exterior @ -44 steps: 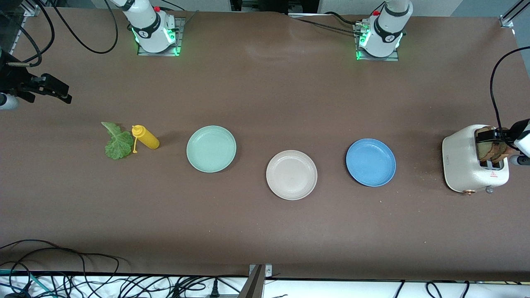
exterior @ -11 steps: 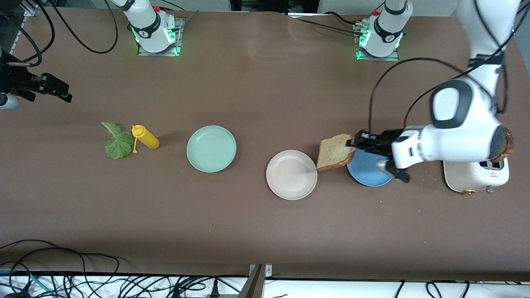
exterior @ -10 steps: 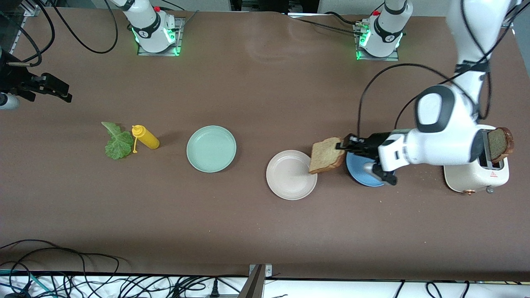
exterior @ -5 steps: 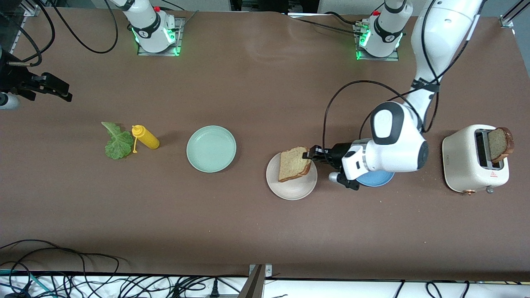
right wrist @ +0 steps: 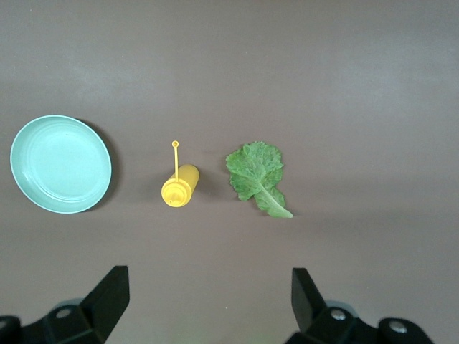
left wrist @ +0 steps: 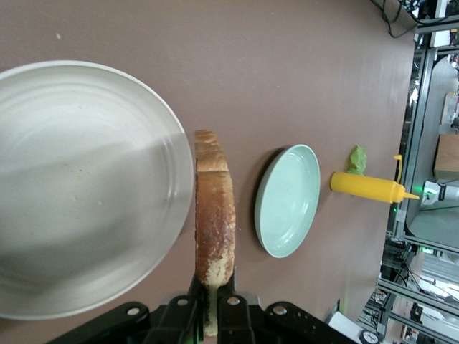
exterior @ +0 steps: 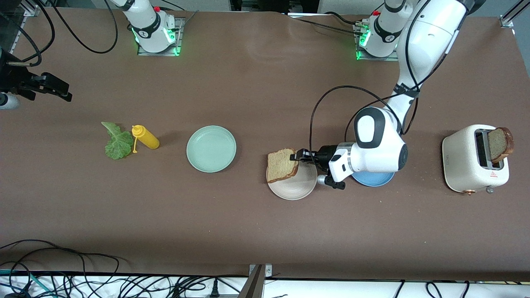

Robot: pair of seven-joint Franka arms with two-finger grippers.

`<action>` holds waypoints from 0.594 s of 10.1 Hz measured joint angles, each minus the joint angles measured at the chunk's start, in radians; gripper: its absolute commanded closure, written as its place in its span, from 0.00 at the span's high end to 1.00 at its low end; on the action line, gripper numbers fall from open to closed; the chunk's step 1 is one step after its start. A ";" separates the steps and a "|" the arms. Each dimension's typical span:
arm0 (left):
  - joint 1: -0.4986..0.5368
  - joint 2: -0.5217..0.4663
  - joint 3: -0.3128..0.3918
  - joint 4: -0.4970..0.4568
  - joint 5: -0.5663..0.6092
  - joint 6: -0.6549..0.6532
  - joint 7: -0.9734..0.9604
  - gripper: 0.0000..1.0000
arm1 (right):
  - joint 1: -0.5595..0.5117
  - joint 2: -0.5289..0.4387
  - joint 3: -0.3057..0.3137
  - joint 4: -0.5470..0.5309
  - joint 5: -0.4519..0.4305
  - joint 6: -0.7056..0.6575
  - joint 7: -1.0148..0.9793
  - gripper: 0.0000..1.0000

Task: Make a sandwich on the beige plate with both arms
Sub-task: 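Lower the bread slice onto the beige plate and open the left gripper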

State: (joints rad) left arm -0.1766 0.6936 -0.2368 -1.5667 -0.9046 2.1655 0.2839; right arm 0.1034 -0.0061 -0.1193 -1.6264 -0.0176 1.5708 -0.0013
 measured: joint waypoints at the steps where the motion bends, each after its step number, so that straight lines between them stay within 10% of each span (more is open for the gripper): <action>1: -0.008 0.013 0.000 0.000 0.000 0.020 0.000 0.00 | 0.000 0.000 0.000 0.000 0.000 0.000 0.000 1.00; 6: -0.021 0.053 0.007 0.001 0.001 0.058 0.005 0.00 | 0.000 0.000 -0.009 0.000 0.000 -0.001 0.001 1.00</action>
State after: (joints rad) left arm -0.1980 0.7469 -0.2300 -1.5660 -0.9041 2.2237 0.2893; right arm 0.1030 -0.0061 -0.1279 -1.6264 -0.0176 1.5696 -0.0006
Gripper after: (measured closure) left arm 0.912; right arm 0.000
